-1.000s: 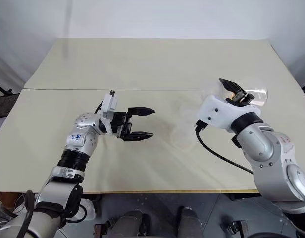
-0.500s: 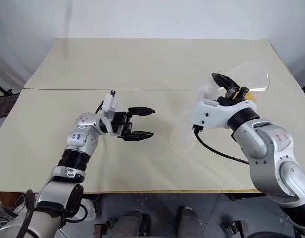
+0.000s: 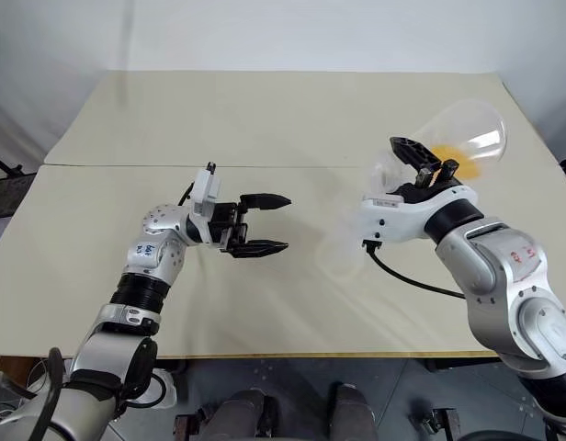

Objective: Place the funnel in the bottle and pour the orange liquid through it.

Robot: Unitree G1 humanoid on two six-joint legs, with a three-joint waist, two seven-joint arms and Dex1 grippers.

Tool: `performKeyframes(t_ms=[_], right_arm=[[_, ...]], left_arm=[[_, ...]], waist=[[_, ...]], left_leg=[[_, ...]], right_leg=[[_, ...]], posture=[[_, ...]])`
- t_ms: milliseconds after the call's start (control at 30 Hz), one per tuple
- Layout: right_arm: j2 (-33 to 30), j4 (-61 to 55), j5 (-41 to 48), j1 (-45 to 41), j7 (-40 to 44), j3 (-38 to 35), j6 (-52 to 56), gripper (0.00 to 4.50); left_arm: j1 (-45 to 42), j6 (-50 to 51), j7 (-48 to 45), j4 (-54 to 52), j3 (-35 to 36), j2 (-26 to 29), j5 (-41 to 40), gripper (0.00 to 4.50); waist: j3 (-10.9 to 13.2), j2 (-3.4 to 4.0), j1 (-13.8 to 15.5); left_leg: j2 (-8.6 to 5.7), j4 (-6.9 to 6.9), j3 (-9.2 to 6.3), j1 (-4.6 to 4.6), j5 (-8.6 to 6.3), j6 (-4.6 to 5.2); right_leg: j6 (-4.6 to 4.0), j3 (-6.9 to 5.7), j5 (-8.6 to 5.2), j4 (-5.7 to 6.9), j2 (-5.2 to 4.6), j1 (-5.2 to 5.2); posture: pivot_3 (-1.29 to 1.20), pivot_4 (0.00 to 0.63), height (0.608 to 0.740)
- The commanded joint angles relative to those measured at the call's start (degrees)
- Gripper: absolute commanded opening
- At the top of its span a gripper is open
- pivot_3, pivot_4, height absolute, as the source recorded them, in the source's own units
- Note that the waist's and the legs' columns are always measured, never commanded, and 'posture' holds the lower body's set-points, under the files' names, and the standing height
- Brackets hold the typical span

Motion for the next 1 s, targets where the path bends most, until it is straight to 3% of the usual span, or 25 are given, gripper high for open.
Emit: performKeyframes(t_ms=[33,1000], right_arm=[[-0.27,-0.66,-2.50,-0.24,-0.03,-3.27,-3.16,2.47],[1.37,3.79,-8.76,1.42,1.18,-6.70,-16.24,2.47]], left_arm=[[-0.43,-0.57,0.12,-0.64,0.71,0.14,-0.13,4.50],[-1.11,-0.95,-0.79,-1.31,-0.59,1.58,2.28,4.50]], waist=[[0.00,0.00,0.00],[0.00,0.00,-0.01]], left_leg=[[0.00,0.00,0.00,0.00,0.00,0.00],[0.00,0.01,0.00,0.00,0.00,0.00]], right_leg=[[0.00,0.00,0.00,0.00,0.00,0.00],[0.02,0.00,0.01,0.04,0.00,0.00]], posture=[[0.00,0.150,0.740],[0.00,0.150,0.740]])
